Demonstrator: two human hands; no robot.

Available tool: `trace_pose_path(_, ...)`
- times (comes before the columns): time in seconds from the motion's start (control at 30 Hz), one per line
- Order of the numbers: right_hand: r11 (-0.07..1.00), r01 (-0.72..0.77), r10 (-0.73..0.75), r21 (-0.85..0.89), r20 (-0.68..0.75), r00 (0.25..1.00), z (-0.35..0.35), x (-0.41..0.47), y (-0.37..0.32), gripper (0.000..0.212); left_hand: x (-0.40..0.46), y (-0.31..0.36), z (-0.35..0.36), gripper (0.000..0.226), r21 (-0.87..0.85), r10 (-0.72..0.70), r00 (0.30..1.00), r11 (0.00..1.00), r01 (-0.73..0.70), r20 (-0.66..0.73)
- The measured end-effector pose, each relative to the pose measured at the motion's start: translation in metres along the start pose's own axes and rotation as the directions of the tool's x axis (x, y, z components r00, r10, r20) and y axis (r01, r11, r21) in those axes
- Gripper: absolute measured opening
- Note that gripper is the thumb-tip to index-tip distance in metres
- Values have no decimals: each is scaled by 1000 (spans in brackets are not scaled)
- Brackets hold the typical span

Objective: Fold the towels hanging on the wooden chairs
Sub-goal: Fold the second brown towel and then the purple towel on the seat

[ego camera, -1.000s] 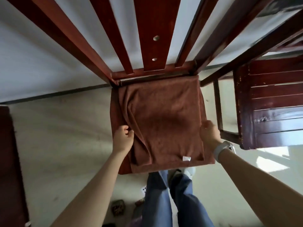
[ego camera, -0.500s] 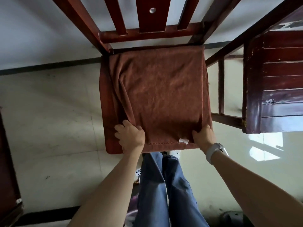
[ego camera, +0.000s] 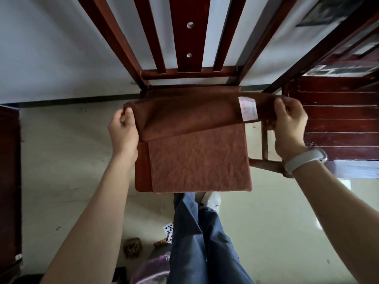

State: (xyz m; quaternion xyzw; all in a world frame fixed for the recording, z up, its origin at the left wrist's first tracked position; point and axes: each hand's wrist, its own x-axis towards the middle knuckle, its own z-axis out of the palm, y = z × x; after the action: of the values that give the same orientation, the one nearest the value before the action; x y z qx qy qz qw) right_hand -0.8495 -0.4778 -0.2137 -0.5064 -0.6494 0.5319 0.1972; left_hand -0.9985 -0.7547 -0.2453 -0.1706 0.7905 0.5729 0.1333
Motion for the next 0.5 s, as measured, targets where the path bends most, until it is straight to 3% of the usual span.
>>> trace_pose_path(0.1,999,-35,34,33,7,999,-13,-12,11,11,-15,-16,-11,9,-142,-165,979,973,181,120)
trace_pose_path(0.17,986,-155,159,-60,55,986,-20,-29,47,18,-30,-50,-18,9,-171,-400,905,891,421,146)
trace_pose_path(0.23,936,-323,338,-138,103,936,-29,-47,91,23,-49,-86,-26,17,-128,-562,817,808,576,131)
trace_pose_path(0.37,784,-560,600,-269,94,795,-46,-71,166,15,-81,-145,-41,21,67,-649,760,760,646,28)
trace_pose_path(0.5,714,-543,632,-442,73,772,-52,-76,206,14,-94,-175,-41,12,132,-629,777,767,627,-37)
